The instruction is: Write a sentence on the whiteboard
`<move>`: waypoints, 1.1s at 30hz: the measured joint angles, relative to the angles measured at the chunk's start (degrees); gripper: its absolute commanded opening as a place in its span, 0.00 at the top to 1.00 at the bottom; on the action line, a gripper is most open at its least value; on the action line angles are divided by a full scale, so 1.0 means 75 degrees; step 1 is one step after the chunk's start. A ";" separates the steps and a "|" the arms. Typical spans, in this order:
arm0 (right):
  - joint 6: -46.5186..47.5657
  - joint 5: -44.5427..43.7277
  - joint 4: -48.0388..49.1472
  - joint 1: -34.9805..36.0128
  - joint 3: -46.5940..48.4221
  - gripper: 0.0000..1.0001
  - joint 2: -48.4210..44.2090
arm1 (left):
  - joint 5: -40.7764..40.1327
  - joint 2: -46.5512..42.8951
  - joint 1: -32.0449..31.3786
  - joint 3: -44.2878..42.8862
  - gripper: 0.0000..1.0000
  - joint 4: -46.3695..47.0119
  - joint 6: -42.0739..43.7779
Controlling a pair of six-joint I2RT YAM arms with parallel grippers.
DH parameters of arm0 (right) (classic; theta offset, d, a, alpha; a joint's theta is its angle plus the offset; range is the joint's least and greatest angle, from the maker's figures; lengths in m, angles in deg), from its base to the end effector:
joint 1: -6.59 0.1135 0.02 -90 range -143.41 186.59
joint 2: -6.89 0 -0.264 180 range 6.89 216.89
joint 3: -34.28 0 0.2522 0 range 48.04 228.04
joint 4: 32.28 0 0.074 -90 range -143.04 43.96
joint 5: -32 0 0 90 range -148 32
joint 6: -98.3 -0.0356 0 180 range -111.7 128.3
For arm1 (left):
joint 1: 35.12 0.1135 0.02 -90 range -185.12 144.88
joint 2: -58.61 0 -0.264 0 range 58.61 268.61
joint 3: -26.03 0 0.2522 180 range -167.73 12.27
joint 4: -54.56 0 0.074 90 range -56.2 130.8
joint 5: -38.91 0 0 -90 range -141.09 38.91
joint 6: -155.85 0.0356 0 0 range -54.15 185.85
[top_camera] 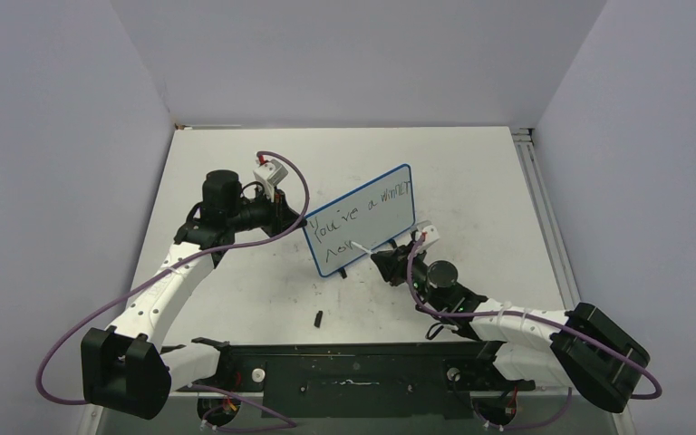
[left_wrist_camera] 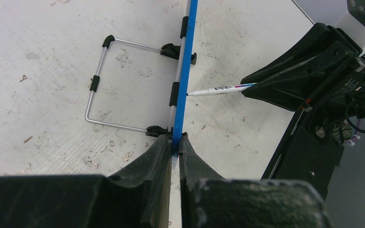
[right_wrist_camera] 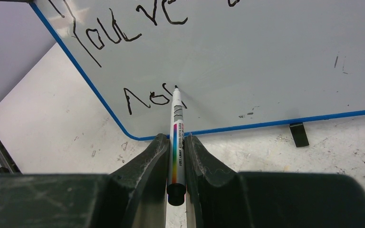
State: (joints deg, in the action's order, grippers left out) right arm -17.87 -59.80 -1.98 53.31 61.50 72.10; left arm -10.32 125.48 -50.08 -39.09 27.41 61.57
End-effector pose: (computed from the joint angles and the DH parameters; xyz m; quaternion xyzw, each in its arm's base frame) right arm 0.1494 0.1570 0.1833 -0.1241 0.7426 0.3814 0.5364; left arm 0.2421 -0.0887 0.2998 0.2514 0.7873 -0.3754 0.4196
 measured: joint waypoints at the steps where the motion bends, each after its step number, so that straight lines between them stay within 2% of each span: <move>1: -0.0006 0.0000 0.0015 0.0000 -0.0017 0.95 0.0000 | 0.0003 0.0000 0.0000 0.0000 1.00 0.0000 0.0000; 10: -0.0067 -0.0192 -0.0122 0.0000 -0.0425 0.95 0.0000 | 0.0035 0.0000 0.0000 0.0000 1.00 0.0003 -0.0003; 33: 0.0070 -0.0251 -0.0178 0.0000 -0.0119 0.95 0.0012 | 0.0029 0.0000 0.0000 0.0000 1.00 0.0000 0.0000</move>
State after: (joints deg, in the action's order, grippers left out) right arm -17.34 -61.68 -3.32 53.31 60.60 72.19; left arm -10.10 125.48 -50.08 -39.09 27.41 61.57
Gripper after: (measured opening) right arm 0.160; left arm 0.072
